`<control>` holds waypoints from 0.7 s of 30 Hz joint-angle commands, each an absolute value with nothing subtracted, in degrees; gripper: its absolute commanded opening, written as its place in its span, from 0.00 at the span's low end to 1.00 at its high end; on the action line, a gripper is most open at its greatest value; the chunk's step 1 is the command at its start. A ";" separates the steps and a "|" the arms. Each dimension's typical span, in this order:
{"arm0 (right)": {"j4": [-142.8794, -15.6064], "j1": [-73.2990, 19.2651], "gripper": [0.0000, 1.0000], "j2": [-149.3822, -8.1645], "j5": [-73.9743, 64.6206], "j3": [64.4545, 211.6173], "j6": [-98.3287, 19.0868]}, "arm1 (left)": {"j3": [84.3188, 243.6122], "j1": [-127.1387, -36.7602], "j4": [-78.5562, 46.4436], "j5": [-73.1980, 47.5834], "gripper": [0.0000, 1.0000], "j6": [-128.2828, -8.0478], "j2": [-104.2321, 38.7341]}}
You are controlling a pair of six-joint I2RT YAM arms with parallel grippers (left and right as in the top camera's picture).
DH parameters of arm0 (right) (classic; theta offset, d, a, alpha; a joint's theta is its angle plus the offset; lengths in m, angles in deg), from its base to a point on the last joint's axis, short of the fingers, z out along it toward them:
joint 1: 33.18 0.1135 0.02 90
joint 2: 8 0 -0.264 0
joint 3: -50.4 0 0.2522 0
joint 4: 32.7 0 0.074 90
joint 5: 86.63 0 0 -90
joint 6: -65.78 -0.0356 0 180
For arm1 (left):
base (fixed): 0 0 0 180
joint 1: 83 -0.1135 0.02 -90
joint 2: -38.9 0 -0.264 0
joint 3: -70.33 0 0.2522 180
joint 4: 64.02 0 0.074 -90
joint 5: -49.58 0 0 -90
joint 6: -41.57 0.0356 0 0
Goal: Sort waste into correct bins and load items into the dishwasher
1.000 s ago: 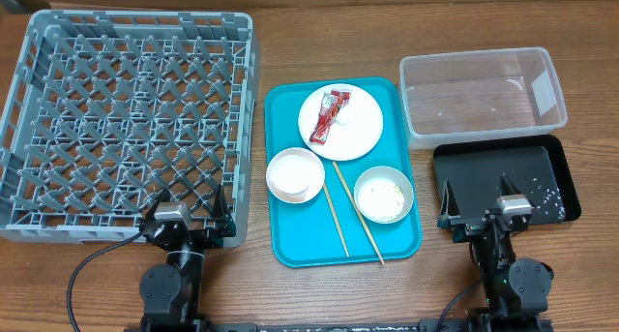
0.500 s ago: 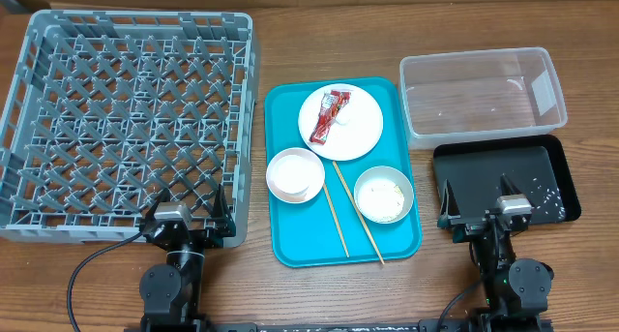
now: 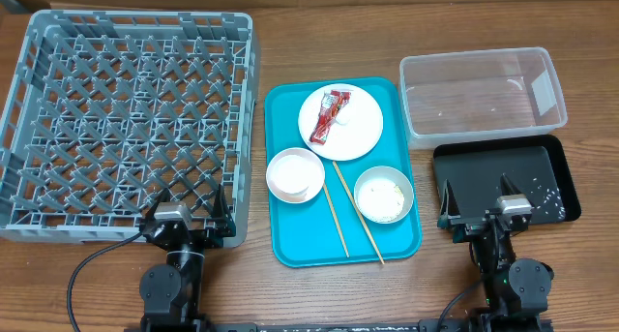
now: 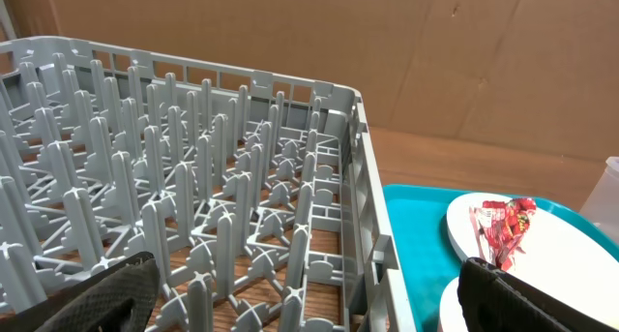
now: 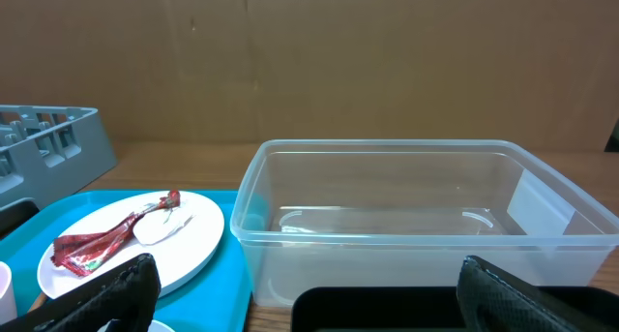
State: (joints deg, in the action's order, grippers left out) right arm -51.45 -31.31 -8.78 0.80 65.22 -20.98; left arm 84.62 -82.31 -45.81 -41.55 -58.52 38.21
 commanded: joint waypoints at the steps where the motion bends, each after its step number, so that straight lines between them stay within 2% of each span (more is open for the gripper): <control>1: -50.99 -31.49 1.00 -8.16 0.86 64.63 -21.22 | 84.36 -82.22 -46.08 -41.44 1.00 -57.58 38.62; 12: -51.80 -31.49 1.00 -8.16 0.67 65.53 -33.22 | 85.78 -82.22 -44.77 -40.39 1.00 -61.55 38.62; 21: -59.39 -31.49 1.00 -8.43 0.23 71.06 -35.21 | 96.12 -82.24 -32.00 -40.65 1.00 -57.38 35.00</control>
